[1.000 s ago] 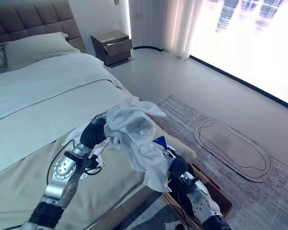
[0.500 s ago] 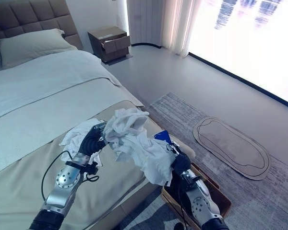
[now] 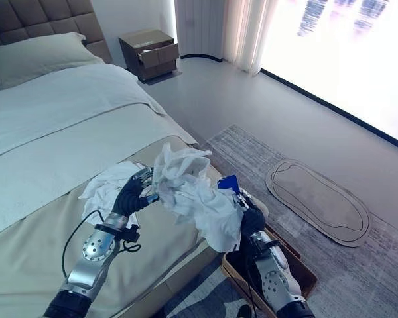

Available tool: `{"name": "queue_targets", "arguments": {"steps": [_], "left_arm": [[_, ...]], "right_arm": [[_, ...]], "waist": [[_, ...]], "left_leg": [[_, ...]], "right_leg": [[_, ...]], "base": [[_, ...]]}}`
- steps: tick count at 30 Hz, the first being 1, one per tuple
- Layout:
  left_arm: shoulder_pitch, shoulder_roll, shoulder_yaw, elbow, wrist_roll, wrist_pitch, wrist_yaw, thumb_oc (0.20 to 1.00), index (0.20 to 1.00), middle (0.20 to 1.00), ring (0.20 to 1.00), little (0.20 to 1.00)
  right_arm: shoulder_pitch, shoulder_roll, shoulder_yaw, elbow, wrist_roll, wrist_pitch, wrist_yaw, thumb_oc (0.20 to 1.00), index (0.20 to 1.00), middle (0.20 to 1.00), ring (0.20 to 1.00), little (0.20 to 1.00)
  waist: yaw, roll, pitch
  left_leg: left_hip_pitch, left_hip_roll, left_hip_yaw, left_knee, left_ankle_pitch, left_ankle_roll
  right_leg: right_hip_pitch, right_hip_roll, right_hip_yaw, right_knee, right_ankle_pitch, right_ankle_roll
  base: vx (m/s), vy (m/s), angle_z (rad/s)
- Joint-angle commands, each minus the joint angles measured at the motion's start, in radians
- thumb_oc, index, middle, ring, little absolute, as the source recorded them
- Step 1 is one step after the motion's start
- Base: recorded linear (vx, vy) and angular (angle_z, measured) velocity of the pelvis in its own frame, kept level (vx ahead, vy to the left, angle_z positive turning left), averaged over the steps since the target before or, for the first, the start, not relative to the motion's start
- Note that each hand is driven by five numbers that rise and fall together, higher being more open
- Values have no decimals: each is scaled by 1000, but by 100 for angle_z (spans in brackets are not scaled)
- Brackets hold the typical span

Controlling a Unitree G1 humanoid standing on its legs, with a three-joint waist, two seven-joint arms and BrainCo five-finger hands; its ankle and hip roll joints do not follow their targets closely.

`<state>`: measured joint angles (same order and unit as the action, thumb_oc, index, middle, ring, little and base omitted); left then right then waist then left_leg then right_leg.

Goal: Pick up clothes into the bucket

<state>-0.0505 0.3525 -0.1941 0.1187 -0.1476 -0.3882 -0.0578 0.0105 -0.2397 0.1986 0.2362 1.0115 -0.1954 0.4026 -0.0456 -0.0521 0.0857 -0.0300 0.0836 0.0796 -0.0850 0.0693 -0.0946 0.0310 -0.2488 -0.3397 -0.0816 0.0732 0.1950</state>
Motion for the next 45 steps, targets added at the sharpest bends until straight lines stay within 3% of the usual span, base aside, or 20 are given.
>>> {"name": "queue_targets", "arguments": {"steps": [1, 12, 27, 36, 45], "left_arm": [[-60, 0, 23, 36, -70, -21, 16, 1000, 1000, 1000, 1000, 1000], [-3, -1, 60, 49, -130, 6, 21, 1000, 1000, 1000, 1000, 1000], [83, -12, 171, 53, -194, 7, 32, 1000, 1000, 1000, 1000, 1000], [124, -47, 263, 45, -290, -26, 45, 1000, 1000, 1000, 1000, 1000], [123, -63, 347, -57, -360, -80, 54, 1000, 1000, 1000, 1000, 1000]], "right_arm": [[-25, 25, -75, -113, 25, -90, -33, 200, 200, 200, 200, 200], [-17, 62, -236, -118, 98, -170, -130, 200, 200, 200, 200, 200], [-22, 28, -502, -196, 60, -304, -256, 200, 200, 200, 200, 200], [30, 5, -548, -155, 20, -300, -283, 200, 200, 200, 200, 200], [53, 2, -539, 118, -25, -271, -309, 200, 200, 200, 200, 200]], "waist": [[-17, -21, -2], [-24, -17, 0], [-39, -22, 1], [-46, -28, 7], [-51, -22, 73]], "left_leg": [[-5, -17, 27, 79, -78, 30], [0, -17, 30, 79, -84, 33], [7, -14, 38, 74, -91, 34], [6, -12, 44, 76, -92, 34], [-36, -18, 33, 140, -112, 40]], "right_leg": [[-62, -19, 11, 78, 43, 20], [-60, -18, 13, 80, 42, 20], [-66, -11, 29, 81, 41, 20], [-75, -9, 38, 86, 39, 18], [-110, -23, 54, 146, 16, 11]], "base": [[0, 0, 0], [0, 0, 0], [0, 0, 0], [-6, -6, -4], [-54, -11, -3]]}}
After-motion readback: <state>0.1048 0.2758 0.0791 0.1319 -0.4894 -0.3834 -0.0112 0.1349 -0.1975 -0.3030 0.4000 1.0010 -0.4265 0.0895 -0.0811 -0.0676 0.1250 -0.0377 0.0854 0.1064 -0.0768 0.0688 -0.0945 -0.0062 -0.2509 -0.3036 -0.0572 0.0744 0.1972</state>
